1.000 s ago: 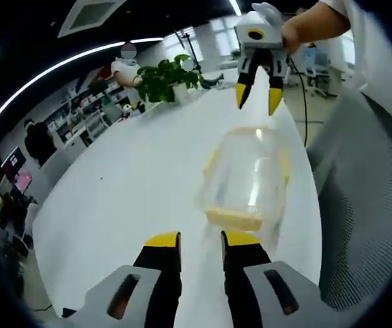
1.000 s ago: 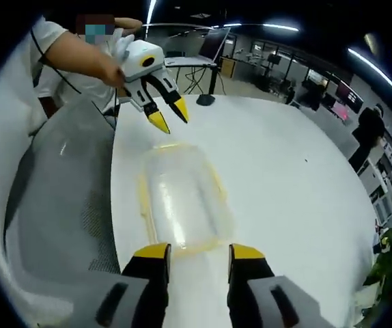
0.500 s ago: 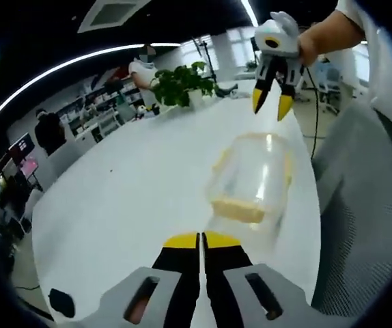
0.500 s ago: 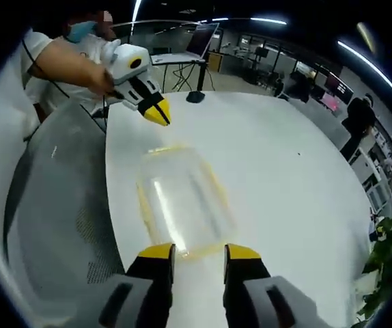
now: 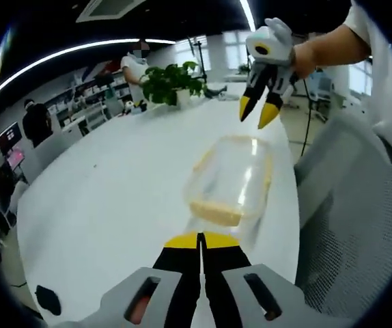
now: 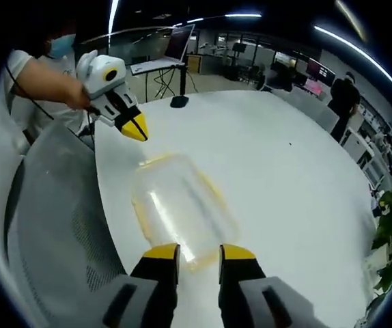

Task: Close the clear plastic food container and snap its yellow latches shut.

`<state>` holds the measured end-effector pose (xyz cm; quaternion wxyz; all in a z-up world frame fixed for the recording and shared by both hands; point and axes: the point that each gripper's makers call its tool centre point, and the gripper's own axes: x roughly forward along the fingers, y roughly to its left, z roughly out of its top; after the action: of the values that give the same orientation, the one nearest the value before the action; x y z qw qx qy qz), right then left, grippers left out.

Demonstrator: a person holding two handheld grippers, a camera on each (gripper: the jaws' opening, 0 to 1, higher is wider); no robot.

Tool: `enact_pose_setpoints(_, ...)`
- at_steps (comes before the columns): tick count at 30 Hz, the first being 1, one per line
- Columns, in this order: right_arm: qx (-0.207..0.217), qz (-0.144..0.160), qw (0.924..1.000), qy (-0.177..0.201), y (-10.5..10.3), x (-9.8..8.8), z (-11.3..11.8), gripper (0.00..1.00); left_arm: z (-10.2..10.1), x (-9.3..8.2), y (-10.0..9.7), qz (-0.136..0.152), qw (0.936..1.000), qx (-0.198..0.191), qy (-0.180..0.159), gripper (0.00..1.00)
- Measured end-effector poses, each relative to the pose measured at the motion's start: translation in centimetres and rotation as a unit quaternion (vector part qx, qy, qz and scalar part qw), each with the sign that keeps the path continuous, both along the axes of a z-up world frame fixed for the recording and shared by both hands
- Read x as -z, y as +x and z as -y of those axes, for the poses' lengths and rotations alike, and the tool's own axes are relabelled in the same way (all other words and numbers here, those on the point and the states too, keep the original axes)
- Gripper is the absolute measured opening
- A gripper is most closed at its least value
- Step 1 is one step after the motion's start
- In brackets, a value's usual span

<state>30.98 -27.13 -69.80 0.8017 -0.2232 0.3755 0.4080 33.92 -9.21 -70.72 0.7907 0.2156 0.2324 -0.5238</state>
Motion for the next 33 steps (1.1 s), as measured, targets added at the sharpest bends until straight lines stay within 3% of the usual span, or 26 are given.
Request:
enact_pose_setpoints(4, 0.017, -0.007, 0.9998, 0.005, 0.1, 0.1, 0.2, 0.24, 1.1, -0.3, -0.2, -0.016, 0.9998, 0.013, 0.002, 0.0)
enact_pose_setpoints(7, 0.03, -0.014, 0.9994, 0.007, 0.2, 0.4, 0.5, 0.25, 2.0, -0.1, -0.6, -0.057, 0.9984, -0.001, -0.001, 0.02)
enact_pose_setpoints(10, 0.084, -0.033, 0.9955, 0.028, 0.4, 0.9, 1.0, 0.28, 2.2, 0.4, 0.3, -0.062, 0.9975, -0.034, 0.004, 0.14)
enact_pose_setpoints(13, 0.132, -0.045, 0.9891, 0.048, 0.7, 1.4, 1.4, 0.29, 2.8, 0.6, 0.2, -0.116, 0.9903, -0.077, -0.009, 0.24)
enact_pose_setpoints(16, 0.147, -0.069, 0.9855, 0.049, 0.3, 2.1, 1.4, 0.31, 3.4, 0.4, 0.4, -0.125, 0.9877, -0.093, -0.014, 0.22)
enact_pose_setpoints(18, 0.142, -0.065, 0.9854, 0.066, 0.4, 1.8, 0.9, 0.31, 3.9, 0.4, 0.2, -0.127, 0.988, -0.088, -0.011, 0.24)
enact_pose_setpoints(24, 0.146, -0.068, 0.9857, 0.05, 0.8, 2.3, 1.2, 0.32, 4.3, 1.4, -0.2, -0.136, 0.9866, -0.089, 0.011, 0.24)
enact_pose_setpoints(27, 0.147, -0.074, 0.9849, 0.055, 0.7, 2.5, 0.9, 0.33, 4.3, 2.1, -0.2, -0.123, 0.9885, -0.084, 0.025, 0.28)
enact_pose_setpoints(28, 0.145, -0.075, 0.9851, 0.053, 0.6, 2.6, 0.9, 0.33, 4.5, 1.8, 0.0, -0.13, 0.987, -0.094, 0.01, 0.28)
enact_pose_setpoints(33, 0.142, -0.079, 0.9857, 0.047, 0.5, 3.2, 0.5, 0.33, 4.2, 1.7, 0.2, -0.13, 0.9847, -0.114, 0.019, 0.29)
